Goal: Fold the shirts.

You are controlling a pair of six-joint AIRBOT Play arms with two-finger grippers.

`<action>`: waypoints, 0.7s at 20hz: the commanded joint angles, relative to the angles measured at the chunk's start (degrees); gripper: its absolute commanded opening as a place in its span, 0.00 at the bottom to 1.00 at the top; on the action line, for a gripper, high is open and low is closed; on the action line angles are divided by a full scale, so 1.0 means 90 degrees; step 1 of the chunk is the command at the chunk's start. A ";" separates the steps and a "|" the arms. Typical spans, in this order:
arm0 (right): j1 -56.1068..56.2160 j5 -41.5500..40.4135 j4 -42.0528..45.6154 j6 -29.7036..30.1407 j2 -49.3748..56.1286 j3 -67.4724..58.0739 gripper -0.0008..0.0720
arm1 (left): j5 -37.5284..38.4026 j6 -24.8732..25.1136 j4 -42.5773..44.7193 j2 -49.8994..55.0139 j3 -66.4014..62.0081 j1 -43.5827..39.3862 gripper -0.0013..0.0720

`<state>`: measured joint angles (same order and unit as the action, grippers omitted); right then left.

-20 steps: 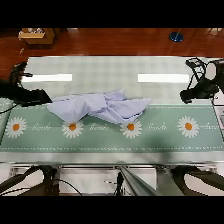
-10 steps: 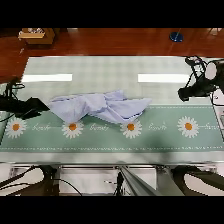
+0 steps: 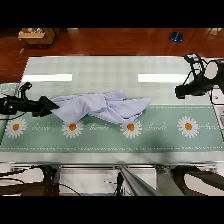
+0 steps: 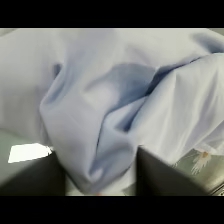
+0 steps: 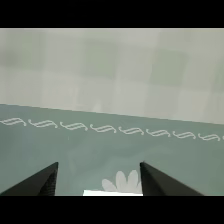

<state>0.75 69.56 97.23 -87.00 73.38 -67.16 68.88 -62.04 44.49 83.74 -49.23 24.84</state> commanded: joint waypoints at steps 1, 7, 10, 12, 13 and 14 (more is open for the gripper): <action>-0.0002 -0.0172 -0.0585 0.0012 0.0002 0.0027 0.68 | -0.0087 0.0063 -0.0141 0.0316 0.0005 -0.0389 0.06; -0.1299 -0.1137 -0.4425 0.0840 0.0002 0.1350 0.84 | 0.0255 0.0270 -0.0199 0.0294 0.0002 -0.0449 0.06; -0.1547 -0.1445 -0.5493 0.1268 0.0002 0.2174 0.84 | 0.0291 0.0345 -0.0333 0.0294 0.0002 -0.0449 0.06; -0.1348 -0.1588 -0.5880 0.1494 0.0100 0.2506 0.84 | 0.0304 0.0478 -0.0408 0.0291 0.0002 -0.0449 0.06; -0.1209 -0.1695 -0.6108 0.1615 0.0214 0.2567 0.84 | 0.0306 0.0486 -0.0427 0.0289 0.0002 -0.0449 0.06; -0.1037 -0.1841 -0.6431 0.1756 0.0369 0.2569 0.84 | 0.0304 0.0488 -0.0435 0.0289 0.0002 -0.0449 0.06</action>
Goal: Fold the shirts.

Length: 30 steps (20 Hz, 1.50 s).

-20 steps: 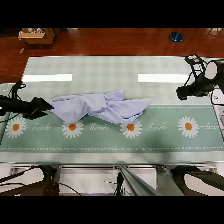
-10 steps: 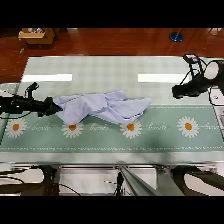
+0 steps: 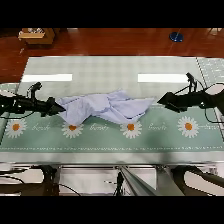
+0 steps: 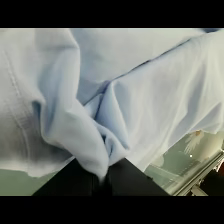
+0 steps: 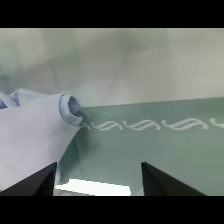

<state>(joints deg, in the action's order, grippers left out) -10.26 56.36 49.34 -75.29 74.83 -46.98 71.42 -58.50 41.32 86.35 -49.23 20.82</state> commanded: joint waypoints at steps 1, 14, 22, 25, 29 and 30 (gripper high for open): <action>0.0364 -0.0588 -0.1593 0.0651 0.0369 0.0328 0.84 | 0.0022 0.0095 -0.0097 0.0000 0.0002 -0.0002 0.06; 0.0527 -0.0491 -0.3434 0.1562 -0.0102 -0.0500 0.04 | 0.0333 0.0364 -0.0967 -0.1069 -0.1035 0.0192 0.06; -0.0877 0.0022 -0.3398 0.1022 -0.2800 -0.2047 0.04 | 0.0335 -0.0753 -0.1600 -0.3611 -0.3381 0.0658 0.06; -0.0911 0.0316 -0.3004 0.0692 -0.3237 -0.2577 0.04 | 0.0335 -0.1095 -0.1600 -0.4301 -0.4085 0.0658 0.06; -0.0911 0.0940 -0.2004 0.0007 -0.3640 -0.3322 0.04 | 0.0338 -0.1613 -0.1596 -0.5151 -0.4578 0.0661 0.06; -0.0911 0.1107 -0.1797 -0.0121 -0.3728 -0.3521 0.04 | 0.0350 -0.1753 -0.1596 -0.5357 -0.4614 0.0661 0.06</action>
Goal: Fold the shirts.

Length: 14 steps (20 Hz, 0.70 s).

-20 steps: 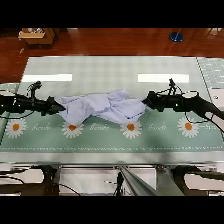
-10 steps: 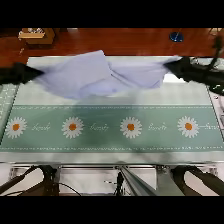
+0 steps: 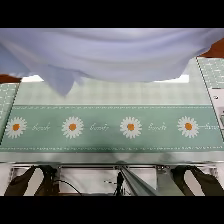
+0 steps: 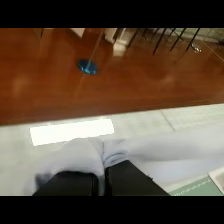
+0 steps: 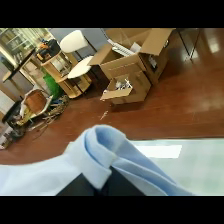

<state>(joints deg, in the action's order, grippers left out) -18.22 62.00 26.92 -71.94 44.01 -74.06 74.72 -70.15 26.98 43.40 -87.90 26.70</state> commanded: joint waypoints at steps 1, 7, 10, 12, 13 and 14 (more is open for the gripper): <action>-0.0027 0.0668 0.0954 -0.0639 -0.0396 -0.0733 0.04 | 0.0019 -0.0651 -0.0002 -0.0821 -0.0325 0.0007 0.06; -0.0027 0.2982 0.3606 -0.1654 -0.0797 -0.2193 0.04 | 0.1613 -0.2103 0.0228 -0.1761 -0.0338 0.0007 0.06; -0.0027 0.4449 0.4850 -0.1644 -0.0799 -0.2611 0.04 | 0.2633 -0.2538 0.0855 -0.1838 -0.0425 0.0007 0.06; -0.0019 0.4925 0.5268 -0.1780 -0.0733 -0.2574 0.04 | 0.3174 -0.2572 0.1489 -0.1807 -0.0420 0.0010 0.06; -0.0017 0.4925 0.5263 -0.1773 -0.0670 -0.2516 0.04 | 0.3439 -0.2552 0.1775 -0.1746 -0.0408 0.0010 0.06; -0.0017 0.4925 0.5153 -0.1770 -0.0573 -0.2378 0.04 | 0.3422 -0.2543 0.1855 -0.1741 -0.0284 0.0007 0.06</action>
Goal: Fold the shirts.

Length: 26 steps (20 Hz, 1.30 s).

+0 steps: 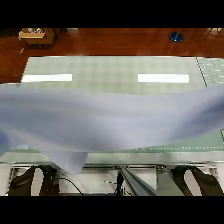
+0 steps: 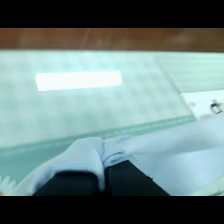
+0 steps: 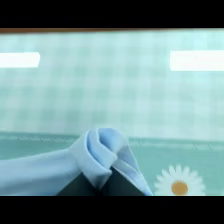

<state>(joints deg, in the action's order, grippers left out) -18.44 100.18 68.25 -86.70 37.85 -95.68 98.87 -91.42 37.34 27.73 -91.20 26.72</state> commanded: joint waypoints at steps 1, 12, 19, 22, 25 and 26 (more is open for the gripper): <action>0.0007 0.0685 0.0498 -0.0124 0.0211 0.0260 0.04 | 0.0736 -0.0090 0.0746 0.0027 0.0296 0.0007 0.06; 0.0012 -0.0957 -0.0107 -0.0131 0.2773 0.2438 0.04 | -0.1965 0.1843 0.0457 0.1418 0.4512 0.0002 0.06; 0.0010 -0.3439 -0.1455 0.0274 0.4762 0.2438 0.04 | -0.3614 0.3429 -0.1593 0.3995 0.4619 -0.0100 0.06; 0.0012 -0.3886 -0.1940 0.0578 0.5134 0.2438 0.04 | -0.4036 0.3973 -0.1984 0.4826 0.4617 -0.0491 0.06; 0.0209 -0.4279 -0.1661 0.0765 0.5219 0.2438 0.04 | -0.4813 0.4109 -0.1987 0.5348 0.4617 -0.0996 0.06; 0.0328 -0.4459 -0.1511 0.0765 0.5234 0.2438 0.04 | -0.5093 0.4124 -0.1987 0.5450 0.4617 -0.1154 0.06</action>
<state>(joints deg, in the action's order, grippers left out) -17.10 65.19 54.83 -81.45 83.46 -73.73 59.75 -56.99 21.82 72.36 -49.74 19.84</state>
